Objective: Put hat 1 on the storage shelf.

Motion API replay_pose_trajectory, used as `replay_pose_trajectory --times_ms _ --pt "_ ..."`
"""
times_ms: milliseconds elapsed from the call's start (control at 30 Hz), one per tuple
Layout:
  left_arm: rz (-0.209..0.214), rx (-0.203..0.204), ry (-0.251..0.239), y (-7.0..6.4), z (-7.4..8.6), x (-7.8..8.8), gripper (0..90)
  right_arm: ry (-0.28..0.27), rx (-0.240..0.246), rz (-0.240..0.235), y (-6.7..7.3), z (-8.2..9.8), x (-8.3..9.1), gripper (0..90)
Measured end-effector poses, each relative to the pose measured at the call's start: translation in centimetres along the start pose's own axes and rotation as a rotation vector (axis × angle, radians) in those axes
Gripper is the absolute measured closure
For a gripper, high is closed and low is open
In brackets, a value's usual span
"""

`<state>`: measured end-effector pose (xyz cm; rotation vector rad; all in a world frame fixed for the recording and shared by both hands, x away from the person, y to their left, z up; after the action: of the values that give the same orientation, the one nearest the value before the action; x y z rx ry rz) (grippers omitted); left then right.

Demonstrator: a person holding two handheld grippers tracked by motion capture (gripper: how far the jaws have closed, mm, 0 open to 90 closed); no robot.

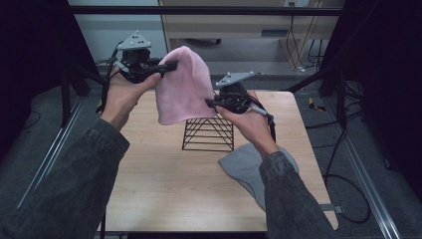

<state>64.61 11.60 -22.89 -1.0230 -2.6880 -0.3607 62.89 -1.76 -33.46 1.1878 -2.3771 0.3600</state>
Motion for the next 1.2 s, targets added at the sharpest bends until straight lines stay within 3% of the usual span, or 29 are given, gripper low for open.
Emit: replay_pose_trajectory --times_ms 300,533,667,800,1200 --pt "0.015 0.009 0.006 -0.2 -0.6 -1.7 78.2 -0.015 -0.033 0.028 -1.5 0.3 0.2 78.1" --pt "0.016 -0.024 0.052 -0.6 -0.4 -4.2 78.0 0.006 -0.057 0.033 -2.6 1.3 0.4 78.1" --pt "0.024 -0.006 0.055 -0.3 -0.5 -5.6 77.7 -0.009 -0.100 0.044 -3.8 1.9 0.7 78.1" --pt "0.027 0.003 0.048 -0.4 -0.7 -6.7 77.7 -0.023 -0.112 0.051 -4.3 1.9 0.9 78.1" --pt "0.048 -0.006 0.063 -1.5 1.3 -8.8 77.4 0.015 -0.092 0.081 -4.8 4.5 0.7 78.1"
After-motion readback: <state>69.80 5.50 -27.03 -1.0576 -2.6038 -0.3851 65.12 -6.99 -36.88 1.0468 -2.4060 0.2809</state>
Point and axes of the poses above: each handheld gripper's, and its own axes: x roughly backward along the jaws, z roughly out of its underside, y roughly to its left, the point moved 10 cm from there along -x, roughly forward along the jaws, and after that the axes turned 5 degrees about -z, right-handed, at the moved point
